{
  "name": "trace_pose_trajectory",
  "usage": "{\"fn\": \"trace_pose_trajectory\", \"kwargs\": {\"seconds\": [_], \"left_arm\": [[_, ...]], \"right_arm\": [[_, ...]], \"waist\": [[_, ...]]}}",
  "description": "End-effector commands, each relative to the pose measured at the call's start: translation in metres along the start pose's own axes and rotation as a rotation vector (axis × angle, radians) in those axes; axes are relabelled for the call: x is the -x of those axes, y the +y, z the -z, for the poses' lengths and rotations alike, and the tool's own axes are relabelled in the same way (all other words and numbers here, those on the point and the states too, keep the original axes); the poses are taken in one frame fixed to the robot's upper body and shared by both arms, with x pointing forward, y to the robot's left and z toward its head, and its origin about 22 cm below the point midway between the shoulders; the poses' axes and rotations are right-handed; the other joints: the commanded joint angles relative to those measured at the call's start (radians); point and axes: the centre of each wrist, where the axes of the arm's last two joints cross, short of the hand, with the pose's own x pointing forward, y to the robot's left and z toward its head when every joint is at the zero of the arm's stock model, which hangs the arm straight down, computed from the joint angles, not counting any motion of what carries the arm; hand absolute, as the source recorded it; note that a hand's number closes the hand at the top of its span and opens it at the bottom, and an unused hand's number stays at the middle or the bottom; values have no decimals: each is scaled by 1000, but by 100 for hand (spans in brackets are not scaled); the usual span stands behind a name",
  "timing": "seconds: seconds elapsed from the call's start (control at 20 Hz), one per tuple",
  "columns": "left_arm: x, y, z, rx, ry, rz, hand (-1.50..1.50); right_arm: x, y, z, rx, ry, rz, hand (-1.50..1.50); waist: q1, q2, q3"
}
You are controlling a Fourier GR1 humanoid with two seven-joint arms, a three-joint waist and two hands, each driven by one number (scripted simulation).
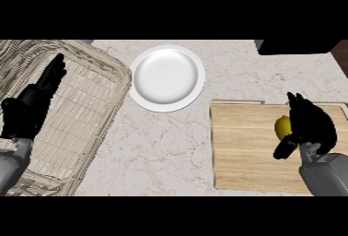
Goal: Pick the lemon from the tray and place it in the plate
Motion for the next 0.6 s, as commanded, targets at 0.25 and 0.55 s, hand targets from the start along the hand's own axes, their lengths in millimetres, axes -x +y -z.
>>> {"fn": "trace_pose_trajectory", "kwargs": {"seconds": [0.25,0.55], "left_arm": [[29,-44,-4,23,92,-137,0],[31,-34,-15,23,78,-154,0]], "right_arm": [[15,5,18,4,-14,-11,150],[23,-1,24,83,-2,-34,150]], "waist": [[-13,22,-37],[2,17,-37]]}}
